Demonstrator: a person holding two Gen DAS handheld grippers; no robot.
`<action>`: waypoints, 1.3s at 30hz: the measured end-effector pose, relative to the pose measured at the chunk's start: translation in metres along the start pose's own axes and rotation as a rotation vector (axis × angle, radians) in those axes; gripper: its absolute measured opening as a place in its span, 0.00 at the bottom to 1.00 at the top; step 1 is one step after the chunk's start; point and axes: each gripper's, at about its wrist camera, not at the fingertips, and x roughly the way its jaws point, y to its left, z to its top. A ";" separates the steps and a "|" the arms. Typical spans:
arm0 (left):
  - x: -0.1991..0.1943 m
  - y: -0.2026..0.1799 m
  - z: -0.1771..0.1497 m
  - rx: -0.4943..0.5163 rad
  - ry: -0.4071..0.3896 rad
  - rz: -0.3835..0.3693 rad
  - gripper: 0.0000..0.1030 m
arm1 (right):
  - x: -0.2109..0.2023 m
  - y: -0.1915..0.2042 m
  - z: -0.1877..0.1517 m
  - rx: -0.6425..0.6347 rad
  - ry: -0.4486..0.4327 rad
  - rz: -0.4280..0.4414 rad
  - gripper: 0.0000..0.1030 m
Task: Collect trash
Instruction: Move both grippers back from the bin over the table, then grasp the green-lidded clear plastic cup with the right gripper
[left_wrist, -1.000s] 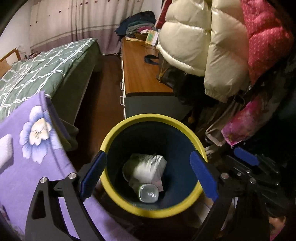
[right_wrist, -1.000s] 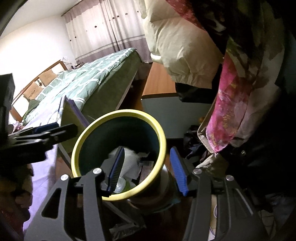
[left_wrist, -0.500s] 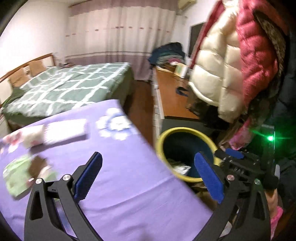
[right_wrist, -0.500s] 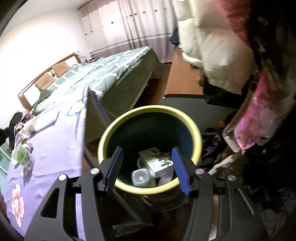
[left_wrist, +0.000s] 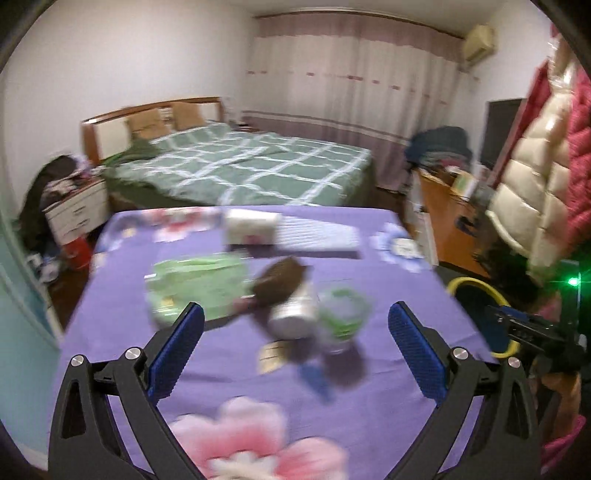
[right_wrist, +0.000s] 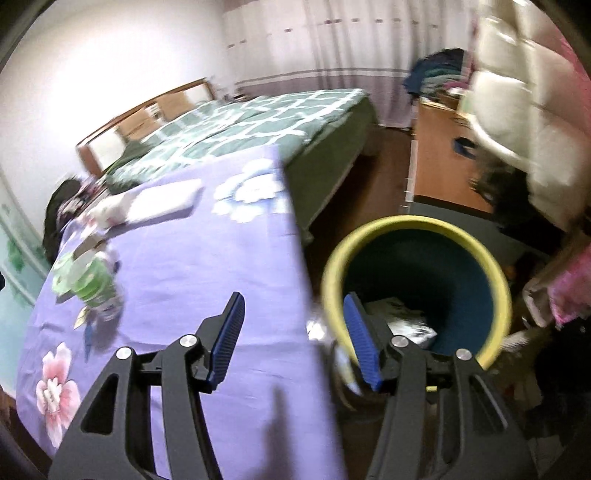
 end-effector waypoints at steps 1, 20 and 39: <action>-0.002 0.009 -0.001 -0.012 0.001 0.012 0.95 | 0.004 0.013 0.001 -0.020 0.007 0.020 0.52; -0.010 0.077 -0.019 -0.124 0.008 0.051 0.95 | 0.041 0.189 0.004 -0.289 0.058 0.209 0.52; 0.007 0.073 -0.025 -0.128 0.041 0.019 0.95 | 0.058 0.189 0.013 -0.260 0.077 0.208 0.47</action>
